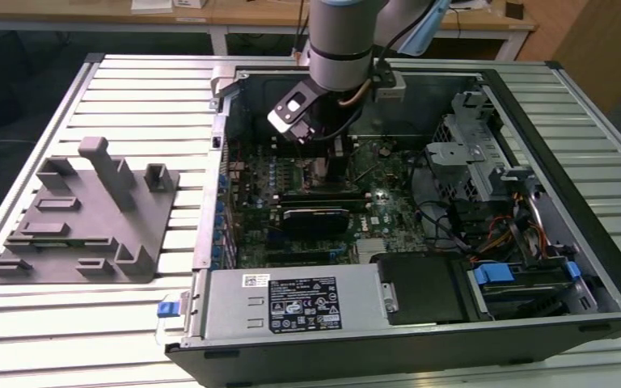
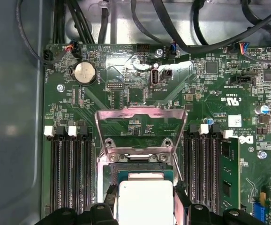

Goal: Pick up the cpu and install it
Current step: 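Place the cpu into insertion slot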

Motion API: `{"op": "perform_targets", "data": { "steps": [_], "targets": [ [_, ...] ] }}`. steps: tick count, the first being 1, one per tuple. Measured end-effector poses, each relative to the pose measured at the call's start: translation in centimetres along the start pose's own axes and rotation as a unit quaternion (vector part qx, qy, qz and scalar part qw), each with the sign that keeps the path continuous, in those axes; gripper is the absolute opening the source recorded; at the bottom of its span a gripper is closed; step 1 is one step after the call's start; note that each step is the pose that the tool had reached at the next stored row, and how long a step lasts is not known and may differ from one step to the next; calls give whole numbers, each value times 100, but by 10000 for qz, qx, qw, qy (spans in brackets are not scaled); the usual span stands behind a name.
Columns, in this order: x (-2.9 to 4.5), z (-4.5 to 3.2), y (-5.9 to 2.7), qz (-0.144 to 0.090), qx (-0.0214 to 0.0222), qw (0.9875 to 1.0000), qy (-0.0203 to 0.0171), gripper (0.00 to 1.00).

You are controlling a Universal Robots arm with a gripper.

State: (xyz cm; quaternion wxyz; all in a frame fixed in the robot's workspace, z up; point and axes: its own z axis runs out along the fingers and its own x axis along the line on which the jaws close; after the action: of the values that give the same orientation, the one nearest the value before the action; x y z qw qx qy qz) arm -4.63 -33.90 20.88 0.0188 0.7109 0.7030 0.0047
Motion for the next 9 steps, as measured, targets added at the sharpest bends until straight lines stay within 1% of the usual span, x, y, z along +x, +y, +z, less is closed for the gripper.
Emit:
{"op": "perform_targets", "data": {
  "steps": [9],
  "targets": [
    [4,80,-2,0,0,10000,0,55]
  ]
}}
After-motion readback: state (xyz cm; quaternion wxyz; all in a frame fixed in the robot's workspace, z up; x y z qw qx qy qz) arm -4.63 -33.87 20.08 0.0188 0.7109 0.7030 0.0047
